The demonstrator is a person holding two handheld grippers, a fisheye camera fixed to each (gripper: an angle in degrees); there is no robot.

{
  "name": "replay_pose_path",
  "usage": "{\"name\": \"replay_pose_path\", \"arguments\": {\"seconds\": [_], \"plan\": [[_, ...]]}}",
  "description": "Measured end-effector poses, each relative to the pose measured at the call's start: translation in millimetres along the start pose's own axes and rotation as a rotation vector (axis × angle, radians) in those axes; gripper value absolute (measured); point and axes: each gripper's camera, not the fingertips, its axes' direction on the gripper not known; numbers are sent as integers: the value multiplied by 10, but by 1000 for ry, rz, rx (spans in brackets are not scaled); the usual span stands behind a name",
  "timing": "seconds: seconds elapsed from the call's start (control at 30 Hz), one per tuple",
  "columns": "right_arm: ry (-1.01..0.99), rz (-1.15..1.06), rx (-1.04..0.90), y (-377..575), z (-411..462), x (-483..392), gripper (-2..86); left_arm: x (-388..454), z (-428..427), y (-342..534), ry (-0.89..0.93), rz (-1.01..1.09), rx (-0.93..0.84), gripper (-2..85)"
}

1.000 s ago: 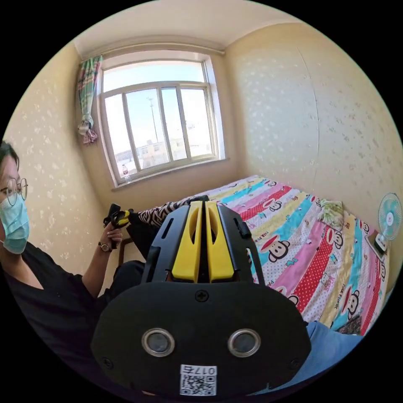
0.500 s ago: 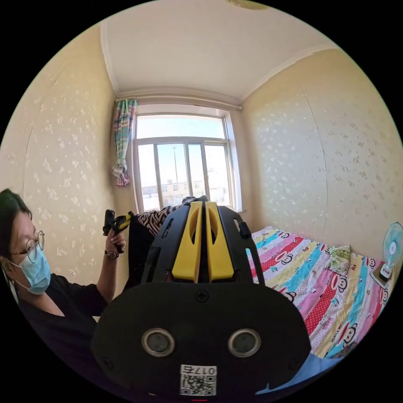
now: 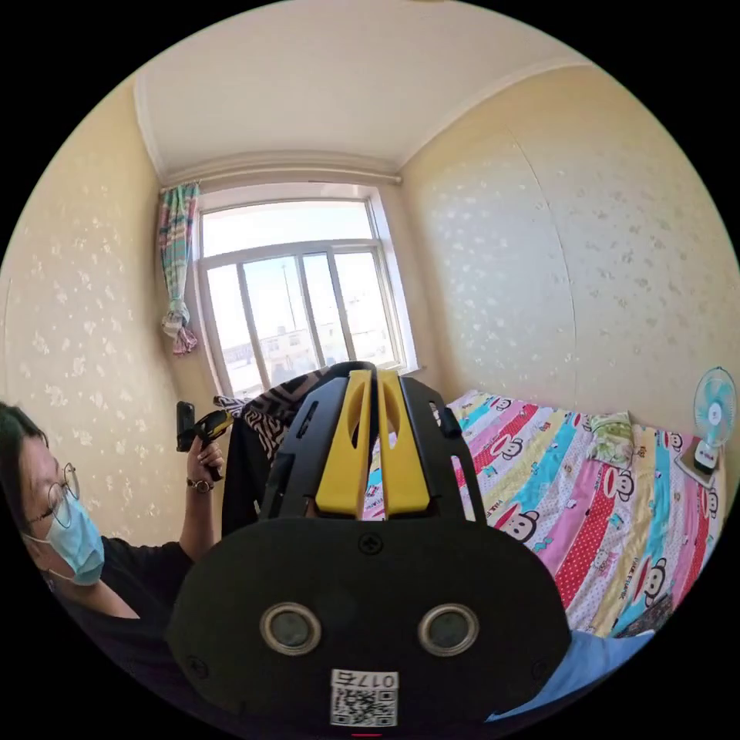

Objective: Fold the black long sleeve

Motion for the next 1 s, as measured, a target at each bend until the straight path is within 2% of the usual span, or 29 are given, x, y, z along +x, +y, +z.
{"name": "replay_pose_path", "arguments": {"seconds": [0.13,0.27,0.33,0.4,0.47,0.57,0.7,0.9,1.0], "plan": [[39,195,-329,-202,1666,1219,23,-1306,679,-330,-106,-186,-131,22],[140,314,-663,80,3377,2372,38,-2624,1228,-326,-212,-345,-284,39],[228,405,-777,406,3926,2815,53,-3442,1358,-10,-281,-541,-371,57],[289,453,-851,737,4288,3101,74,-3814,1334,288,-272,-600,-382,63],[225,395,-962,1151,4676,3245,93,-4057,1276,597,-281,-630,-394,56],[150,316,-1110,1679,4899,3225,126,-4274,1246,1049,-301,-643,-514,53],[63,246,-1156,2240,4670,3129,143,-4207,1138,1493,-255,-611,-677,74],[49,371,-1030,3004,3802,3257,159,-3884,1138,1771,-424,-485,-959,83],[35,469,-934,3385,3515,3262,168,-3833,1142,1855,-493,-462,-901,84]]}}
